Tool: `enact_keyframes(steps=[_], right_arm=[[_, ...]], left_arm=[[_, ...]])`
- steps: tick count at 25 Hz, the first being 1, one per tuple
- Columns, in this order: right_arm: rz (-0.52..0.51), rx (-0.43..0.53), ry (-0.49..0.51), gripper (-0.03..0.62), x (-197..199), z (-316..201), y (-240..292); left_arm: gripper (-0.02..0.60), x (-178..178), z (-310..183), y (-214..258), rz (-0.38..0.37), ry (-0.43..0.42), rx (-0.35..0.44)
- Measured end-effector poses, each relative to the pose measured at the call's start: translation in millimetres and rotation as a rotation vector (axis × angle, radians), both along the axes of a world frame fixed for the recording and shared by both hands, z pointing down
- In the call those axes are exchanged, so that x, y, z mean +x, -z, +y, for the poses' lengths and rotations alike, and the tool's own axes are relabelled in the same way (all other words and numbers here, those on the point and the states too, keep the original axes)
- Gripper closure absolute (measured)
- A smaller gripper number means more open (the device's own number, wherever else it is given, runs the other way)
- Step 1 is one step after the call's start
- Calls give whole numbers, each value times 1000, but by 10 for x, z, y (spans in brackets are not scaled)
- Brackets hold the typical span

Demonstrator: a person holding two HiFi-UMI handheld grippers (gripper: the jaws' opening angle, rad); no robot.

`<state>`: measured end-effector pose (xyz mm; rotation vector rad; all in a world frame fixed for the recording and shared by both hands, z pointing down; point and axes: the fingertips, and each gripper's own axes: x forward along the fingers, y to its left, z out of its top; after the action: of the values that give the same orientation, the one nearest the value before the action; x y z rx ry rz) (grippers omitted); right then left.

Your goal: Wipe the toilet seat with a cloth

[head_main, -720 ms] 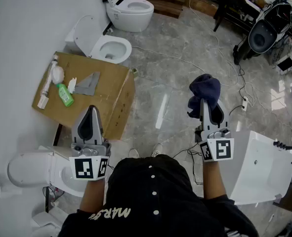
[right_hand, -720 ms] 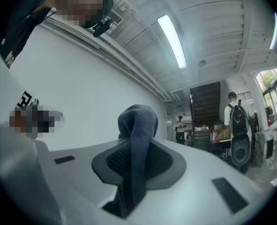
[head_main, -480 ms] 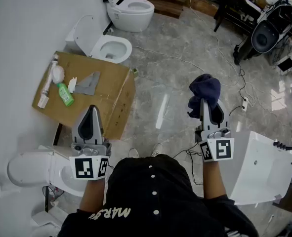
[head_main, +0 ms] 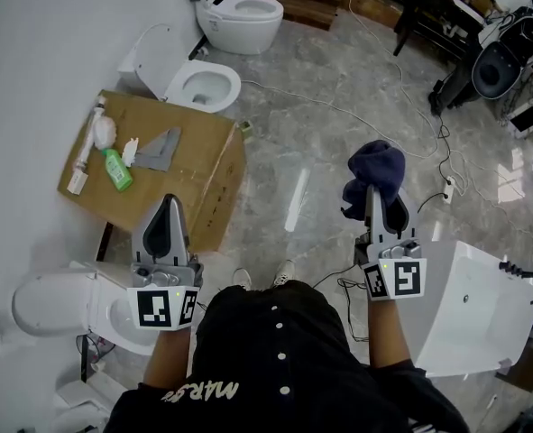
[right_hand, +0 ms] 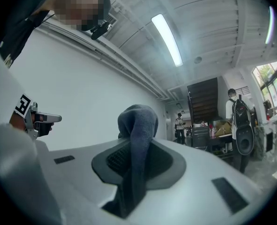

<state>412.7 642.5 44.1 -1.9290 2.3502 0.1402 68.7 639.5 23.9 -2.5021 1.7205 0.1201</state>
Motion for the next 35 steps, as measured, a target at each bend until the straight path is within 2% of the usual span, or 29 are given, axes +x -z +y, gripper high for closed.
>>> enact_keyframes(steps=[9, 17, 25, 28, 35], right_arm=[[-16, -24, 30, 523, 380, -111, -115], [-36, -9, 24, 523, 494, -352, -162], [3, -26, 17, 523, 568, -816, -222], [-2, -22, 17, 523, 555, -1069, -218], [-21, 3, -9, 523, 565, -1670, -104]], left_arm=[[571, 438, -14, -78, -12, 19, -12], [571, 608, -161, -190, -18, 27, -29], [571, 664, -712, -253, -2, 14, -22], [571, 676, -1007, -271, -18, 4, -14], [571, 695, -1785, -253, -2, -43, -26]])
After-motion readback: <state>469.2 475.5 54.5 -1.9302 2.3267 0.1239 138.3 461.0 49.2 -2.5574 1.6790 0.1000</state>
